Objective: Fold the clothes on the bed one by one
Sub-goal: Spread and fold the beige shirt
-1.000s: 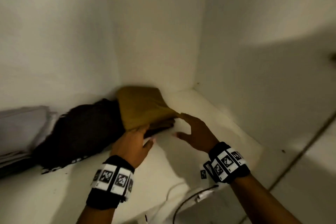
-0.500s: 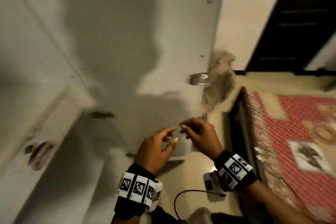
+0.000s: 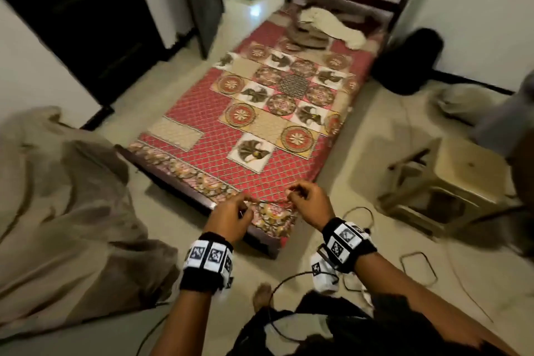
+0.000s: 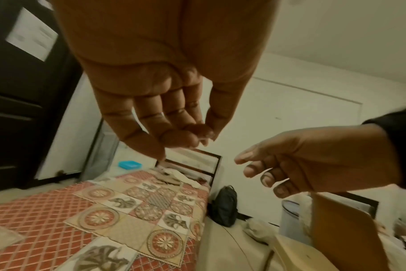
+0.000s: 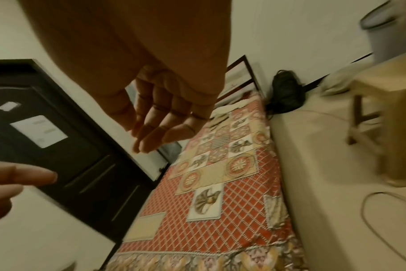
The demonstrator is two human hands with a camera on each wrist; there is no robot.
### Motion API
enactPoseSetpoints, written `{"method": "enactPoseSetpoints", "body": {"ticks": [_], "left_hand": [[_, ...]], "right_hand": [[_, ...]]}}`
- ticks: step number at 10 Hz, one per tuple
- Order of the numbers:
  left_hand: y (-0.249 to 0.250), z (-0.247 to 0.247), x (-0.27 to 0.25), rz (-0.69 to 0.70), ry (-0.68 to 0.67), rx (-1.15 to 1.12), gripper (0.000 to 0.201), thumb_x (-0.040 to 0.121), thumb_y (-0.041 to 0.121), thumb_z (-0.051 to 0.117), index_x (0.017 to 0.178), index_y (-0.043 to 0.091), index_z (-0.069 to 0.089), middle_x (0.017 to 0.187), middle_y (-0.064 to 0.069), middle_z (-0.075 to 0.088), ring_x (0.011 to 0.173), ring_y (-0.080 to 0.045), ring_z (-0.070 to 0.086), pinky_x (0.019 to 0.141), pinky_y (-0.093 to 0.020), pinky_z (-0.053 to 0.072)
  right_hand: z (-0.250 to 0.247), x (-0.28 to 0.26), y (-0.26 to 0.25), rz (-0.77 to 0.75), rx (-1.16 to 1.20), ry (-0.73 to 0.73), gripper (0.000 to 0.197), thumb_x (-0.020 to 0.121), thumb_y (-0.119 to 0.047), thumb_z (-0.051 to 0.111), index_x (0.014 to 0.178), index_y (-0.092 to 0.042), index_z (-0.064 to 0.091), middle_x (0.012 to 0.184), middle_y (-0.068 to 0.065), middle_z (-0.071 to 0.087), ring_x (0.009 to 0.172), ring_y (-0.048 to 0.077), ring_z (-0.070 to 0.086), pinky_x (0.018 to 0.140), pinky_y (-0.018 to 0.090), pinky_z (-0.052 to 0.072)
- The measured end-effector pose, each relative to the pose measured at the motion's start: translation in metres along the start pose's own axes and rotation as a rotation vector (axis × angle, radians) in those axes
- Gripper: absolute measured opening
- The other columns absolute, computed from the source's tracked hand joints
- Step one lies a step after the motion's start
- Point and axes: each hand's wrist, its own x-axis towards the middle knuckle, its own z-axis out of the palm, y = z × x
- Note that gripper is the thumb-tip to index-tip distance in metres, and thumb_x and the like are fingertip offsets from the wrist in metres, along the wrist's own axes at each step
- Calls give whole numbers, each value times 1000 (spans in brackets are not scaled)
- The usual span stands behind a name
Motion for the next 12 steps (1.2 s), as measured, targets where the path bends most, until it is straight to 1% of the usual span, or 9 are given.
{"method": "enactPoseSetpoints", "body": {"ticks": [2, 3, 4, 5, 7, 8, 9, 11, 12], "left_hand": [[76, 65, 124, 181, -298, 2, 22, 94, 14, 65, 114, 21, 68, 83, 11, 64, 73, -8, 63, 72, -27, 54], [114, 112, 174, 203, -445, 71, 27, 95, 21, 63, 122, 23, 65, 93, 4, 68, 79, -11, 61, 71, -20, 46], [148, 151, 219, 240, -553, 133, 27, 96, 23, 62, 123, 24, 64, 103, 0, 73, 83, -11, 61, 74, -18, 43], [176, 181, 272, 220, -627, 153, 27, 97, 21, 61, 123, 21, 65, 107, -2, 71, 91, -15, 66, 79, -19, 47], [251, 206, 401, 152, -586, 166, 26, 95, 18, 61, 120, 16, 68, 109, 3, 71, 99, -19, 68, 85, -22, 51], [280, 207, 458, 127, -510, 145, 27, 93, 17, 61, 119, 20, 68, 103, 0, 72, 94, -22, 67, 79, -22, 49], [312, 221, 565, 8, -444, 94, 24, 91, 24, 63, 114, 26, 68, 88, 3, 67, 82, -19, 65, 70, -21, 43], [254, 282, 714, -368, -473, -54, 11, 94, 14, 62, 96, 22, 69, 90, -14, 73, 69, -26, 67, 61, -32, 56], [233, 298, 786, -610, -526, -180, 21, 99, 1, 55, 117, 1, 64, 113, -30, 66, 93, -36, 69, 80, -38, 56]], "right_hand": [[-88, 39, 78, 372, 117, 292, 19, 95, -9, 66, 82, -23, 68, 71, -2, 73, 70, 22, 72, 64, 36, 59], [-126, 52, 137, 698, 145, 275, 13, 96, -11, 61, 85, -11, 68, 84, 9, 72, 58, 11, 65, 52, 22, 53], [-158, 66, 194, 932, 209, 266, 15, 98, -19, 58, 95, -8, 68, 84, 8, 69, 62, 15, 62, 53, 23, 53], [-194, 108, 211, 1050, 409, 274, 25, 104, -19, 49, 84, -10, 61, 67, 6, 66, 55, 19, 58, 48, 24, 44], [-299, 224, 224, 1021, 463, 201, 17, 102, -13, 54, 86, -13, 61, 77, 6, 69, 56, 18, 61, 44, 20, 40], [-353, 281, 217, 993, 425, 325, 25, 104, -14, 49, 81, -16, 55, 71, 4, 66, 53, 17, 56, 46, 20, 34], [-424, 396, 222, 971, 345, 233, 22, 103, -11, 49, 82, -14, 54, 76, 7, 64, 59, 20, 55, 52, 22, 37], [-477, 564, 231, 925, 294, 123, 11, 100, -13, 54, 91, -12, 60, 78, 9, 66, 57, 21, 55, 55, 24, 36], [-505, 676, 227, 903, 202, 48, 10, 100, -15, 55, 95, -10, 61, 78, 7, 69, 55, 19, 58, 53, 24, 38]]}}
